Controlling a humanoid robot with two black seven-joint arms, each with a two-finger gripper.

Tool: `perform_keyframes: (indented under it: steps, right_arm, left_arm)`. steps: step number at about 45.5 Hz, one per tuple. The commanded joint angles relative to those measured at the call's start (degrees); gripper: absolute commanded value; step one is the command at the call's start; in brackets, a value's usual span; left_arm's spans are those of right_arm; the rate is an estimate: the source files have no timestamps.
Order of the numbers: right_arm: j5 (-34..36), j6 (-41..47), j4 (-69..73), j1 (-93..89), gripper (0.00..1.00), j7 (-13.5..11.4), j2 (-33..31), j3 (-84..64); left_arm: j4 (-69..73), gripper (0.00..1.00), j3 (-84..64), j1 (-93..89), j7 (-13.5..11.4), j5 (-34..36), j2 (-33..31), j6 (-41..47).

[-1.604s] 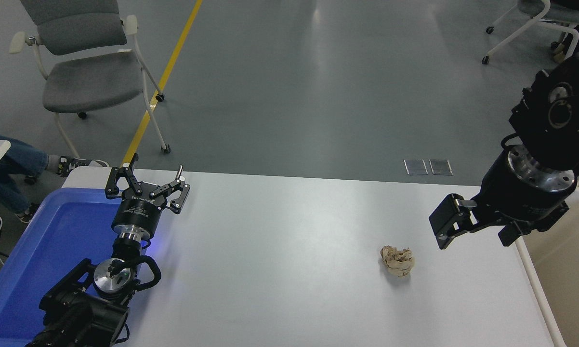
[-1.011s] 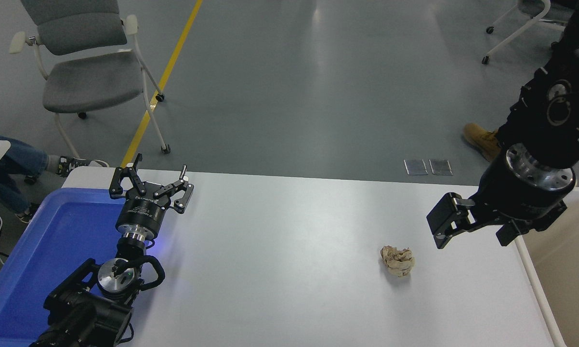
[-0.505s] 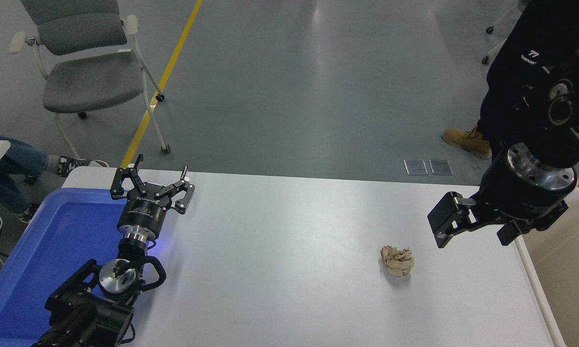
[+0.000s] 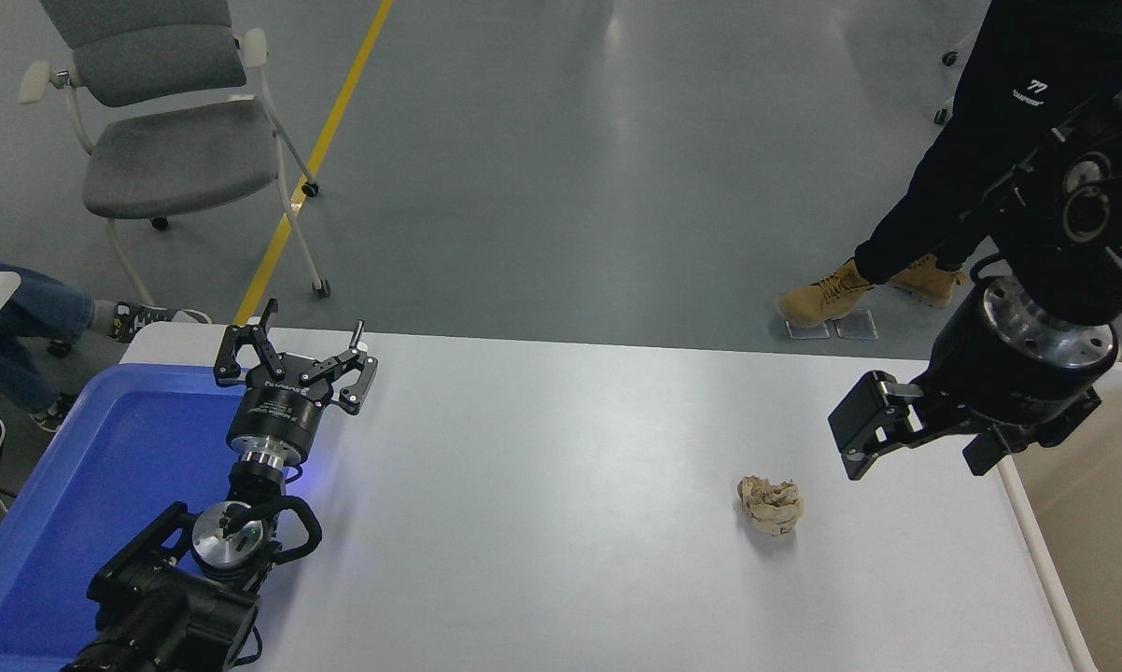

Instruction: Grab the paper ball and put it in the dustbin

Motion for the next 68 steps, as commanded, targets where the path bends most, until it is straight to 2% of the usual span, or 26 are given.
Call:
perform_keyframes:
  steps: [1, 68]
  right_arm:
    - [0.00, 0.00, 0.00, -0.07, 1.00, -0.01, 0.02, 0.00]
    - [0.18, -0.35, -0.17, -1.13, 1.00, 0.08, 0.11, -0.26]
  left_arm:
    - [0.00, 0.99, 0.00, 0.00, 0.01, 0.00, 0.00, 0.00]
    - [0.00, 0.99, 0.00, 0.00, 0.01, 0.00, 0.00, -0.09]
